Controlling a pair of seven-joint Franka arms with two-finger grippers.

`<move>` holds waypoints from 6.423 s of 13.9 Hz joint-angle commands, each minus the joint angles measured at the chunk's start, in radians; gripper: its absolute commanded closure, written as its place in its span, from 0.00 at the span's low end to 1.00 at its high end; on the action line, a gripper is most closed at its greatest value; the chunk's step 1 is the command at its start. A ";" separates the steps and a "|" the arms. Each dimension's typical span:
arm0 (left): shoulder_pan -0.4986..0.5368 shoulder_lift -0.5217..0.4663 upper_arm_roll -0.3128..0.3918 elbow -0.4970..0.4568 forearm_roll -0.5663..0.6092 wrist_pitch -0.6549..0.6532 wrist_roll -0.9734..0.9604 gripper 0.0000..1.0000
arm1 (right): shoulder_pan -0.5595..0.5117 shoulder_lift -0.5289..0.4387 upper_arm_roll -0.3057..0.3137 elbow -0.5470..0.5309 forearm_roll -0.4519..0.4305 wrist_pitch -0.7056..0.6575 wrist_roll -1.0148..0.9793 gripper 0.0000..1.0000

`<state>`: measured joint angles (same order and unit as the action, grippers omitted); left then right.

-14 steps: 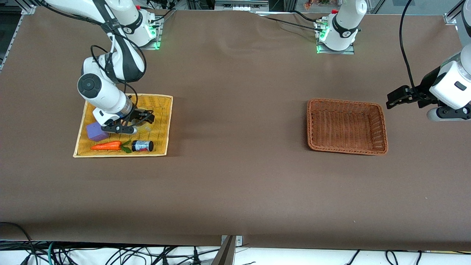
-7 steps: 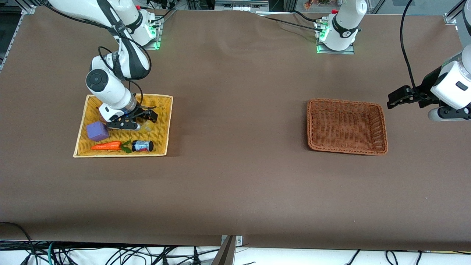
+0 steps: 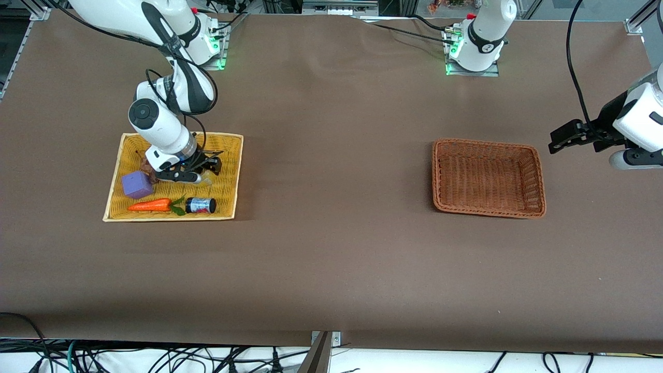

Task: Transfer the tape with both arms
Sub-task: 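Grasp the tape roll with the right gripper and carry it toward the middle, then hold the tape with the right gripper while the left gripper reaches it, then grasp the tape with the left gripper while the right gripper releases, withdraws, then carry the tape with the left gripper over the brown basket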

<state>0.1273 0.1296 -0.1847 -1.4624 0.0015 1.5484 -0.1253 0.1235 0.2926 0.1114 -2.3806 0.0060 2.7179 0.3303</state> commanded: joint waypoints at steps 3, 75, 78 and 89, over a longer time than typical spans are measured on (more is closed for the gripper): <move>0.006 0.012 0.001 0.031 -0.003 -0.014 0.018 0.00 | -0.001 -0.059 0.010 -0.003 0.002 -0.018 -0.010 1.00; -0.657 0.571 -0.084 -0.273 -0.159 0.796 -0.720 1.00 | -0.260 -0.236 -0.054 0.805 -0.035 -1.184 -0.409 0.00; -0.641 0.555 -0.081 -0.273 -0.159 0.773 -0.702 1.00 | -0.260 -0.236 -0.058 0.805 -0.035 -1.184 -0.410 0.00; -0.180 0.141 -0.079 -0.306 -0.012 0.204 0.063 1.00 | -0.251 -0.230 -0.052 0.807 -0.032 -1.175 -0.409 0.00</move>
<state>-0.1546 0.3235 -0.2486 -1.7086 -0.0276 1.7715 -0.2368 -0.1268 0.0575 0.0577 -1.5938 -0.0423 1.5464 -0.0741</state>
